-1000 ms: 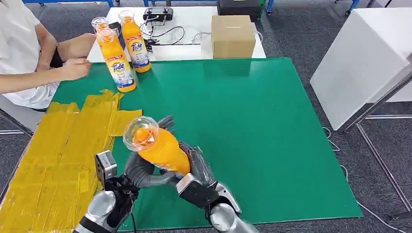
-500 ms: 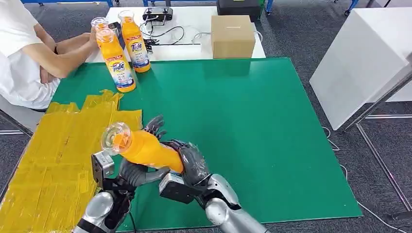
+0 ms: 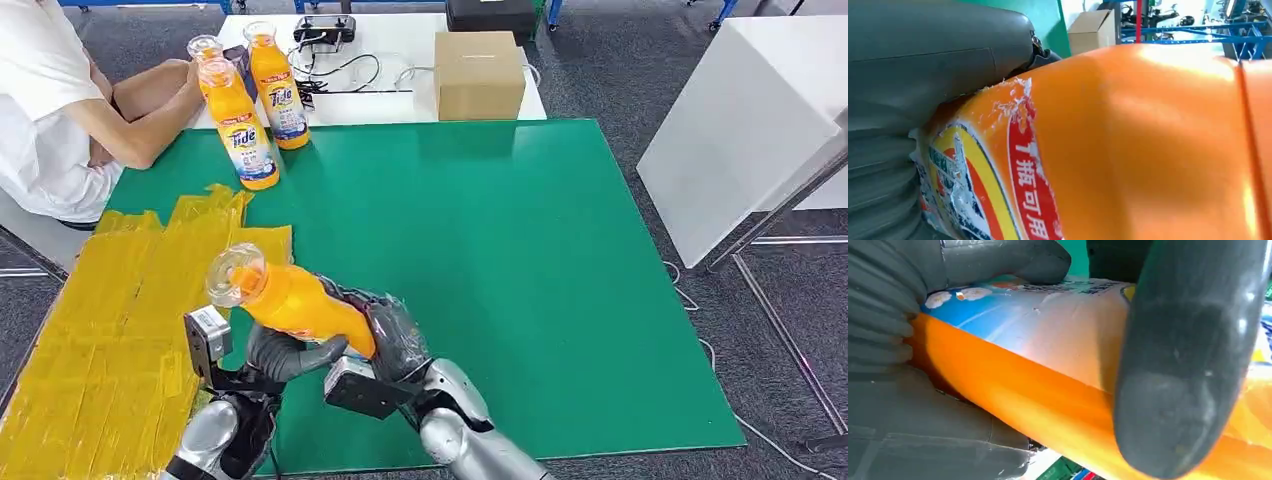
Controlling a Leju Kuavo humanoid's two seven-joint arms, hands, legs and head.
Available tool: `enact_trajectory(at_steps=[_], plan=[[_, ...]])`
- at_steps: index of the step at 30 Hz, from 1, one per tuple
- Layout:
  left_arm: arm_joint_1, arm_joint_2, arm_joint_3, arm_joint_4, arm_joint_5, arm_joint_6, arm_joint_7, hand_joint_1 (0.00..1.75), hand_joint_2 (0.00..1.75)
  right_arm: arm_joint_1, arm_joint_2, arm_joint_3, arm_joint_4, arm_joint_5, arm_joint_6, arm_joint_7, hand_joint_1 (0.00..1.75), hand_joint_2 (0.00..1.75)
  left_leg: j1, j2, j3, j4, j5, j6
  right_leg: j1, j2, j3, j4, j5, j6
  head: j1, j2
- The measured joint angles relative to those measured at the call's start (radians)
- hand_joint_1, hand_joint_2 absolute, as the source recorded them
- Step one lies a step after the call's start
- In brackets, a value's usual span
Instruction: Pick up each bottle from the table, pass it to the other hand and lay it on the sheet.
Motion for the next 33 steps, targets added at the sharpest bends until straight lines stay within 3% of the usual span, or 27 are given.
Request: enact_trajectory(at_steps=[8, 10, 11, 12, 18, 25, 30, 33], plan=[[0.005, -0.009, 0.003, 0.003, 0.033, 0.021, -0.002, 1.75, 1.75, -0.006, 0.002, 0.003, 0.010, -0.002, -0.003, 0.003, 1.75, 1.75, 0.000, 0.000, 0.000, 0.000, 0.000, 0.000, 0.000, 0.000, 0.000, 0.000, 0.000, 0.000, 0.000, 0.000], [0.008, -0.012, 0.003, 0.003, 0.044, 0.035, -0.002, 1.75, 1.75, -0.009, 0.004, 0.004, 0.014, -0.004, -0.005, 0.003, 1.73, 1.75, 0.000, 0.000, 0.000, 0.000, 0.000, 0.000, 0.000, 0.000, 0.000, 0.000, 0.000, 0.000, 0.000, 0.000], [0.009, -0.013, 0.003, 0.003, 0.048, 0.042, -0.003, 1.75, 1.75, -0.009, 0.005, 0.004, 0.016, -0.006, -0.010, 0.003, 0.77, 1.75, 0.000, 0.000, 0.000, 0.000, 0.000, 0.000, 0.000, 0.000, 0.000, 0.000, 0.000, 0.000, 0.000, 0.000], [0.010, -0.015, 0.003, 0.003, 0.051, 0.048, -0.004, 1.75, 1.75, -0.009, 0.005, 0.004, 0.017, -0.006, -0.018, 0.003, 0.00, 1.75, 0.000, 0.000, 0.000, 0.000, 0.000, 0.000, 0.000, 0.000, 0.000, 0.000, 0.000, 0.000, 0.000, 0.000], [0.011, -0.030, 0.013, -0.016, -0.012, 0.176, -0.039, 1.75, 1.75, 0.068, -0.009, -0.019, -0.043, 0.042, -0.180, -0.034, 0.00, 1.75, 0.000, -0.002, -0.001, 0.000, 0.000, 0.000, 0.000, -0.001, 0.000, 0.000, 0.000, 0.000, 0.001, 0.000], [0.008, -0.026, 0.050, -0.047, -0.474, 0.509, -0.097, 1.75, 1.75, 0.252, -0.084, -0.133, -0.367, 0.075, -0.243, -0.079, 0.00, 1.75, 0.000, -0.003, -0.003, 0.000, 0.000, 0.000, 0.000, -0.001, -0.002, 0.000, 0.000, 0.000, 0.000, 0.000], [-0.018, 0.015, 0.061, -0.045, -1.123, 0.639, 0.062, 1.75, 1.75, 0.331, -0.123, -0.224, -0.550, 0.105, -0.247, -0.109, 0.00, 1.75, 0.000, -0.003, -0.002, 0.000, 0.000, 0.000, 0.000, -0.001, -0.001, 0.000, 0.000, 0.000, 0.000, 0.000], [-0.034, 0.032, 0.063, -0.043, -1.200, 0.643, 0.092, 1.75, 1.75, 0.349, -0.136, -0.258, -0.612, 0.108, -0.248, -0.110, 0.00, 1.75, 0.000, -0.002, -0.001, 0.000, 0.000, 0.000, 0.000, 0.000, -0.001, 0.000, 0.000, 0.000, 0.000, 0.000]])
